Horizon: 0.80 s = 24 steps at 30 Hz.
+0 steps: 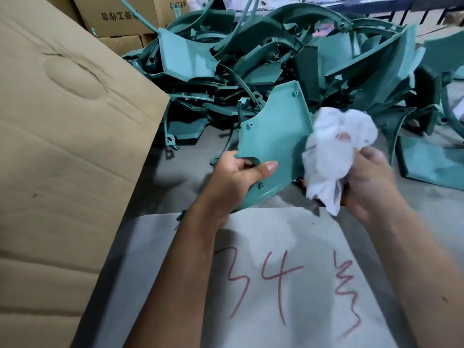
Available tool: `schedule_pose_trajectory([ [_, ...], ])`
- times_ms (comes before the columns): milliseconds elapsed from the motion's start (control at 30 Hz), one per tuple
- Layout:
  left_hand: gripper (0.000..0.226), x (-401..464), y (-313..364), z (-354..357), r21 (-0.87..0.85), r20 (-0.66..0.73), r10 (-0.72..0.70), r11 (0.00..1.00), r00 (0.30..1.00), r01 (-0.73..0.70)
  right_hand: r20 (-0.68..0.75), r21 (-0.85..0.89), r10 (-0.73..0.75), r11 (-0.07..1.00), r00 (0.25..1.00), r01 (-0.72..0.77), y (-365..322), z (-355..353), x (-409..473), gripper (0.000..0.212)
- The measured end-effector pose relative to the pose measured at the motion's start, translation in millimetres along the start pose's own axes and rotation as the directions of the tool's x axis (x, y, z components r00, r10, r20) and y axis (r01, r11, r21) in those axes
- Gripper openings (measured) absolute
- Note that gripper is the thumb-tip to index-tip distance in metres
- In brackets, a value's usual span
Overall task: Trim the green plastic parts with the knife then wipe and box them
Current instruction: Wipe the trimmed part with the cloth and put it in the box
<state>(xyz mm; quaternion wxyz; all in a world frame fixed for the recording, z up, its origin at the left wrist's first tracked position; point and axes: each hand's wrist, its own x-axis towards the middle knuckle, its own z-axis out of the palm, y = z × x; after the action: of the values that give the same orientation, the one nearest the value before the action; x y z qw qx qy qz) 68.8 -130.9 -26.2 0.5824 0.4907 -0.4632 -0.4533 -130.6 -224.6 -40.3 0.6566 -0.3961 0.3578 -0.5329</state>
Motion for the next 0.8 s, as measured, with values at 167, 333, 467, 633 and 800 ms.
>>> schedule_pose_trajectory([
  [167,0.019,-2,4,-14,0.089,0.043,-0.094,0.992,0.995,0.09,0.283,-0.276,-0.09,0.946,0.955,0.171,8,4,-7,0.011],
  [333,0.015,-1,4,-8,0.558,-0.241,0.49,0.776,0.838,-0.294,0.205,-0.084,-0.224,0.966,0.953,0.245,5,8,-10,0.022],
  [467,0.017,-1,0,-12,0.767,-0.493,0.836,0.548,0.241,-0.333,0.074,0.124,-0.204,0.973,0.976,0.194,10,9,-8,0.026],
  [633,0.014,10,-10,10,0.113,-0.632,0.279,0.956,0.723,-0.27,0.055,0.246,-0.105,0.965,0.993,0.089,23,13,-6,0.023],
  [800,0.02,14,-18,24,-0.103,-0.485,0.179,0.96,0.856,-0.259,0.065,0.248,-0.097,0.966,0.993,0.078,36,23,-11,0.03],
])
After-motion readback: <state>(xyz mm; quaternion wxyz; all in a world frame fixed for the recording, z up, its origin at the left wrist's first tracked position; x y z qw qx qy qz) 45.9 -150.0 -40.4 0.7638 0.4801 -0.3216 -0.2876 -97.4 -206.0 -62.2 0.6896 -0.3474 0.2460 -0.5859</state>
